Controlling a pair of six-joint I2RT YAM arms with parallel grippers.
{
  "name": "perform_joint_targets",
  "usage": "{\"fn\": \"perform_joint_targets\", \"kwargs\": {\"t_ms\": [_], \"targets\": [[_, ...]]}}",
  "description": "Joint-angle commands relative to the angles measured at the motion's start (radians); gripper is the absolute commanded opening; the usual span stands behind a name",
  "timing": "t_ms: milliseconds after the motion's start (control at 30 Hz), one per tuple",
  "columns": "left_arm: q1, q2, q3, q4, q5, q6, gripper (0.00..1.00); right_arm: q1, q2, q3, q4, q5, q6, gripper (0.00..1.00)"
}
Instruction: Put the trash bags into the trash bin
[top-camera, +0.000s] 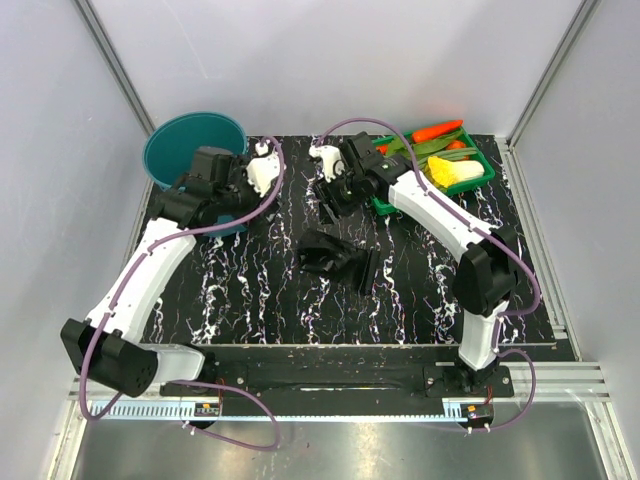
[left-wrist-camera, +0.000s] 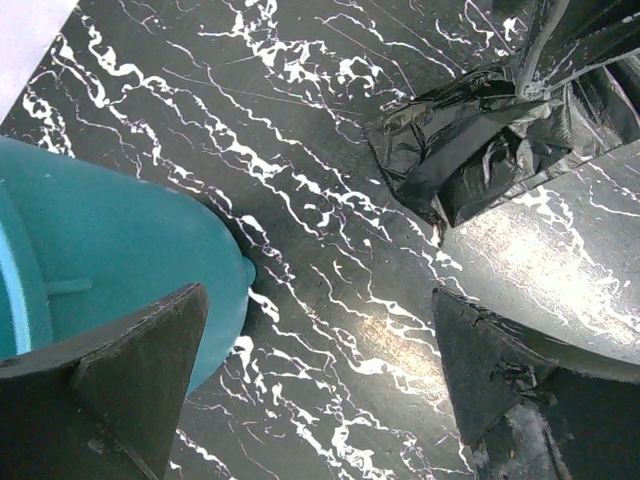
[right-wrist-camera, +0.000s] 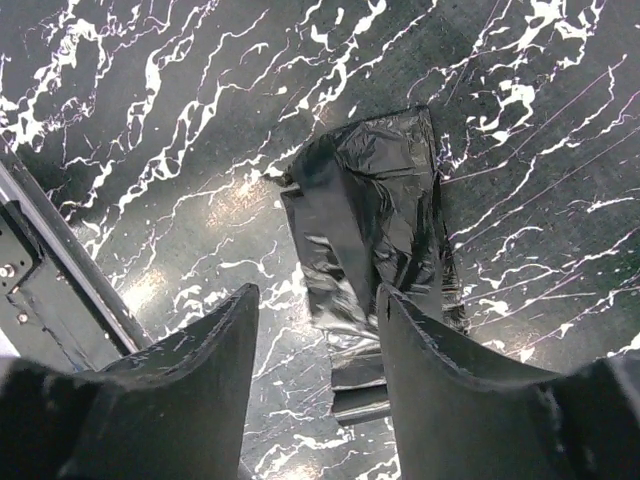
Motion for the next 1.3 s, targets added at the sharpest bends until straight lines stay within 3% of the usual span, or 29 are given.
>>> {"fn": "perform_joint_targets", "kwargs": {"t_ms": [0,200,367,533,800,1167,1233,1267], "targets": [[-0.030,0.038,0.028,0.046,0.011,0.017,0.99,0.010,-0.071,-0.017,-0.006,0.044,-0.039,0.58],[-0.123,0.143,-0.015,0.122,-0.083,0.073,0.99,-0.045,-0.205,-0.195,-0.033,0.216,-0.061,0.57],[-0.139,0.284,-0.014,0.216,-0.026,0.044,0.99,-0.149,-0.276,-0.336,-0.035,0.187,-0.026,0.57],[-0.192,0.409,0.012,0.273,0.055,0.058,0.99,-0.166,-0.301,-0.451,-0.035,0.118,-0.015,0.58],[-0.275,0.536,-0.018,0.351,0.086,0.083,0.99,-0.175,-0.206,-0.513,0.006,0.037,0.008,0.58],[-0.292,0.565,-0.124,0.500,-0.020,0.112,0.99,-0.214,-0.086,-0.531,0.048,-0.055,0.046,0.58],[-0.295,0.571,-0.127,0.516,-0.027,0.112,0.94,-0.214,-0.069,-0.531,0.052,-0.072,0.053,0.58],[-0.301,0.579,-0.124,0.515,-0.046,0.112,0.85,-0.214,-0.063,-0.530,0.052,-0.077,0.056,0.58]]}}
